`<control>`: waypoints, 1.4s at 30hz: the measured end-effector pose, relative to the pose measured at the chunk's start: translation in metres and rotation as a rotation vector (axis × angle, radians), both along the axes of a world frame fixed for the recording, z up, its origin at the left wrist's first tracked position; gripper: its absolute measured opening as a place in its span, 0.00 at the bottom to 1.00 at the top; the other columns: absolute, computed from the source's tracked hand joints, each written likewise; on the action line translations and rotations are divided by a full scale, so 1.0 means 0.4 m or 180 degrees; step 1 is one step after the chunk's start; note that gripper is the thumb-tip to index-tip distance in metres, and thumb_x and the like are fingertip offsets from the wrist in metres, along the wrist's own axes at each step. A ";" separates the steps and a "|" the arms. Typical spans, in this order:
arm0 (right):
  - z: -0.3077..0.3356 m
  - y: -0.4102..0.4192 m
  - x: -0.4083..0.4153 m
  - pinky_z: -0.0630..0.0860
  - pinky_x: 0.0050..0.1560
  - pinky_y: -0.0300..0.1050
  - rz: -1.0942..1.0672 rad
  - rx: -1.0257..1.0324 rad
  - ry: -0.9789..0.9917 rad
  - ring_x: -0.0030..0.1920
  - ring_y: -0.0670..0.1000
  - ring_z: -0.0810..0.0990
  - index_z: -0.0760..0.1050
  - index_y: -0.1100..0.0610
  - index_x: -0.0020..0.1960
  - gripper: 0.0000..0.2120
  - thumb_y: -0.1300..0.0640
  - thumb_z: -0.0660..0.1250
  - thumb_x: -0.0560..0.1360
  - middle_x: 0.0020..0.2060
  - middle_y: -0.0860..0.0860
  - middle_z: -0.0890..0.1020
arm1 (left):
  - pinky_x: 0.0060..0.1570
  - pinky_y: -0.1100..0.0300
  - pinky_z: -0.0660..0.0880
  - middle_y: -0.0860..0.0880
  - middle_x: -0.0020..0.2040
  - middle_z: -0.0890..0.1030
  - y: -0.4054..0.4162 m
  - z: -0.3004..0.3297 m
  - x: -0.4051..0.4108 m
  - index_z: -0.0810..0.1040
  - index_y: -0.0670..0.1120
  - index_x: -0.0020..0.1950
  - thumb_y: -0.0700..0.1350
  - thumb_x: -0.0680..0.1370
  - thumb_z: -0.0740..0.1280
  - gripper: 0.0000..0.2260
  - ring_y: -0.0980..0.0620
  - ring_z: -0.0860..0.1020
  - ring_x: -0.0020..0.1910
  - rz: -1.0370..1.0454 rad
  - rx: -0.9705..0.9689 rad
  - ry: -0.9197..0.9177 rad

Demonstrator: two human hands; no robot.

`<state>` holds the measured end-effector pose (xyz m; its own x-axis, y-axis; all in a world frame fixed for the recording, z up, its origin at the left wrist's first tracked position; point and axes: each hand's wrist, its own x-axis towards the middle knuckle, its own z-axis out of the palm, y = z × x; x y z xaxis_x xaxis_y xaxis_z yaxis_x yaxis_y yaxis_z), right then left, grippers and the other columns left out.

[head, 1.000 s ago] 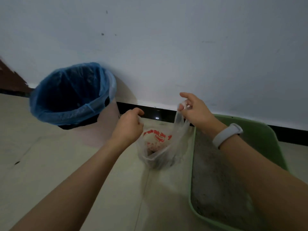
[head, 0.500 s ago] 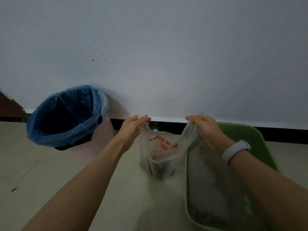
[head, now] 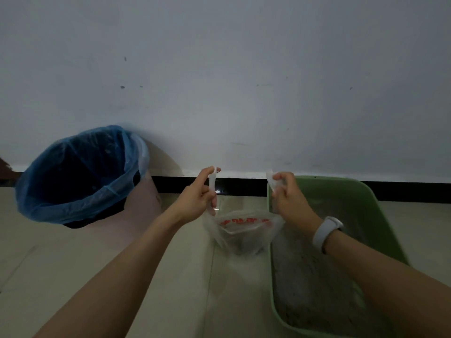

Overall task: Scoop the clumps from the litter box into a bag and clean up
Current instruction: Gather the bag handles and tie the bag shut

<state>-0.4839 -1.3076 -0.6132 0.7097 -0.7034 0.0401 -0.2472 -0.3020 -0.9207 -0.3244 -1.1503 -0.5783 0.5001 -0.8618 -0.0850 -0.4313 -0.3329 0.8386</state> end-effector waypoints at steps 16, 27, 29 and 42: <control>-0.135 0.074 -0.011 0.65 0.67 0.56 0.0068 0.0186 0.0326 0.66 0.56 0.66 0.55 0.60 0.73 0.30 0.60 0.64 0.75 0.67 0.56 0.65 | 0.58 0.59 0.66 0.47 0.73 0.63 0.000 -0.196 -0.092 0.56 0.48 0.72 0.50 0.73 0.70 0.34 0.48 0.65 0.69 0.1410 -0.0072 0.1358; -0.136 0.071 0.028 0.74 0.39 0.44 -0.0894 0.1813 -0.0153 0.39 0.52 0.76 0.74 0.62 0.51 0.09 0.62 0.55 0.79 0.41 0.57 0.78 | 0.46 0.64 0.73 0.51 0.46 0.82 -0.040 -0.213 -0.134 0.78 0.43 0.45 0.43 0.81 0.57 0.12 0.54 0.78 0.49 0.0713 -0.0034 0.1390; -0.126 0.062 0.039 0.75 0.35 0.42 -0.1053 0.2167 -0.0355 0.36 0.51 0.76 0.71 0.60 0.49 0.07 0.63 0.54 0.79 0.36 0.54 0.77 | 0.38 0.63 0.72 0.53 0.28 0.78 -0.056 -0.206 -0.130 0.73 0.43 0.40 0.41 0.81 0.56 0.12 0.53 0.76 0.35 0.1337 -0.0269 0.1904; -0.119 0.072 0.071 0.77 0.40 0.47 -0.0200 0.1810 0.0055 0.42 0.57 0.76 0.61 0.59 0.64 0.13 0.58 0.48 0.82 0.47 0.64 0.74 | 0.37 0.60 0.66 0.48 0.33 0.65 -0.073 -0.188 -0.093 0.68 0.44 0.45 0.43 0.81 0.51 0.09 0.54 0.64 0.31 0.1435 0.0138 0.2265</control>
<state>-0.4555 -1.2786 -0.6608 0.6629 -0.6519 -0.3681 -0.2651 0.2554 -0.9298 -0.3618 -1.1795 -0.6536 0.6101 -0.5813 -0.5383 0.3770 -0.3846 0.8426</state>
